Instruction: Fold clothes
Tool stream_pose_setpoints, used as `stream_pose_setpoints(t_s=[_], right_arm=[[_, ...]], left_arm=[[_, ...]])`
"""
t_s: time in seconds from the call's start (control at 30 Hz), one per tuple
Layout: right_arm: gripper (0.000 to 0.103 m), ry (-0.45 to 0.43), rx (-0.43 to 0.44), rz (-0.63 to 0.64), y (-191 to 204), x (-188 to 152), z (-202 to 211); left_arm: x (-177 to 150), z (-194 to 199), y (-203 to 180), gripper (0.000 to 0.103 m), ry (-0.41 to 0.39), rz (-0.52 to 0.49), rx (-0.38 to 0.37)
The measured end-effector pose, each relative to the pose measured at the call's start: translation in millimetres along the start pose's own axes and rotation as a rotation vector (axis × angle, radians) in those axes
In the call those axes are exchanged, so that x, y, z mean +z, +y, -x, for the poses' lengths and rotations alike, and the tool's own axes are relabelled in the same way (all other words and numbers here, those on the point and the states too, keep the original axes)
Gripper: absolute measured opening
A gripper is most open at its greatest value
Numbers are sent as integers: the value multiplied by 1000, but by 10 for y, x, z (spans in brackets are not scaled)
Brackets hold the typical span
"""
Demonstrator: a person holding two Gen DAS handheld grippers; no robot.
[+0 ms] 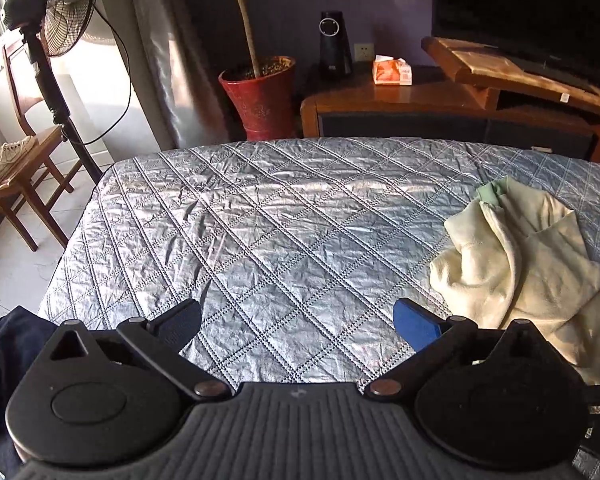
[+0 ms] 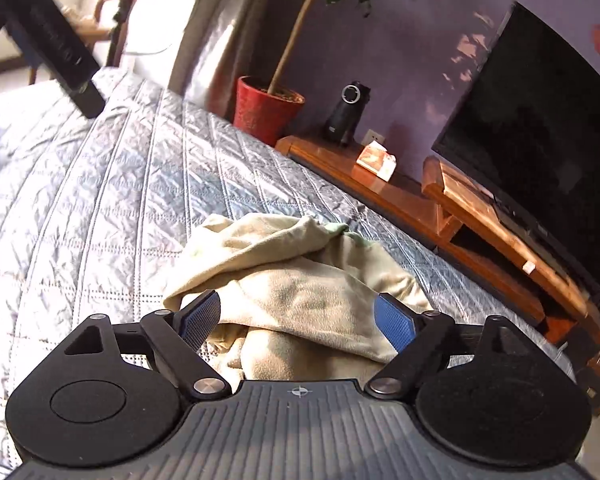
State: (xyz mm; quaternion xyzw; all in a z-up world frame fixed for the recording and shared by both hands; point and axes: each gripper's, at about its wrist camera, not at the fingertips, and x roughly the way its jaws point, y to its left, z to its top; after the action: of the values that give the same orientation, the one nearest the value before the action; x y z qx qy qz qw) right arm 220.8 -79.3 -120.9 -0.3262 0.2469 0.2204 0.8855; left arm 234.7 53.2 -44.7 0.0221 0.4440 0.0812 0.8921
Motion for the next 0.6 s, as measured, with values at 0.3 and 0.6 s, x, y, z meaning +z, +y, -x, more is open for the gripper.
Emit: stream_pose_setpoints(t_s=[0.3, 0.6], right_arm=[[56, 17, 39, 289, 292, 29, -235], [5, -247, -71, -1010, -1569, -453, 308]], left_arm=[[59, -15, 88, 102, 11, 60, -9], [80, -36, 82, 102, 21, 93, -33]])
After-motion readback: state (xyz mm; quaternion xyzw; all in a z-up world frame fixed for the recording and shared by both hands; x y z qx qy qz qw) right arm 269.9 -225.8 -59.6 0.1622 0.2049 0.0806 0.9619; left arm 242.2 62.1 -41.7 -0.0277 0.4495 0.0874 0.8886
